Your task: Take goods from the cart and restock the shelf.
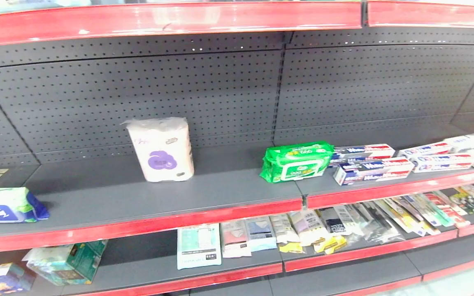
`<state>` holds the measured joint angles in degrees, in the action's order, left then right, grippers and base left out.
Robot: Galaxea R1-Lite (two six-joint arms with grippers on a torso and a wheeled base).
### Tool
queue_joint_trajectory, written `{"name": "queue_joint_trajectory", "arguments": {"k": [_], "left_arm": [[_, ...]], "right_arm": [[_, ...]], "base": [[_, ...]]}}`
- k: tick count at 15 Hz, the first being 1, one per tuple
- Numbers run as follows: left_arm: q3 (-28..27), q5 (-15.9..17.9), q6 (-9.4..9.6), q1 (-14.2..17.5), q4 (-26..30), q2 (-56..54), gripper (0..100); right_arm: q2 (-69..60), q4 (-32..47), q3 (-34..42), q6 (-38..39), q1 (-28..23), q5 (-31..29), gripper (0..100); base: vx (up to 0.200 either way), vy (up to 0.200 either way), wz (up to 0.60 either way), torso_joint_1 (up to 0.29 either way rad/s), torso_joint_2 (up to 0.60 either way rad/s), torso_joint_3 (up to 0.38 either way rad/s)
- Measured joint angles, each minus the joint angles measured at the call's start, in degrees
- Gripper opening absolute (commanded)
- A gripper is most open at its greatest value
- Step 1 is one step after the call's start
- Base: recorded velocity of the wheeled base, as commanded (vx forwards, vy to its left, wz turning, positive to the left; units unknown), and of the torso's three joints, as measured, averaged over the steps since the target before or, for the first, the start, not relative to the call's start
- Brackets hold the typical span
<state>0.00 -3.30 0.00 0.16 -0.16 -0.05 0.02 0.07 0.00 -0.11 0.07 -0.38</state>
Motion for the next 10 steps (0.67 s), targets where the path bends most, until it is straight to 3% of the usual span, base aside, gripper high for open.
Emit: {"name": "queue_joint_trajectory", "arguments": {"k": [10], "left_arm": [[0.0,0.0,0.05,0.0,0.0,0.0,100]], "right_arm": [[0.0,0.0,0.0,0.0,0.0,0.0,100]], "base": [[0.000,0.000,-0.60,0.002,0.00,0.003]]}}
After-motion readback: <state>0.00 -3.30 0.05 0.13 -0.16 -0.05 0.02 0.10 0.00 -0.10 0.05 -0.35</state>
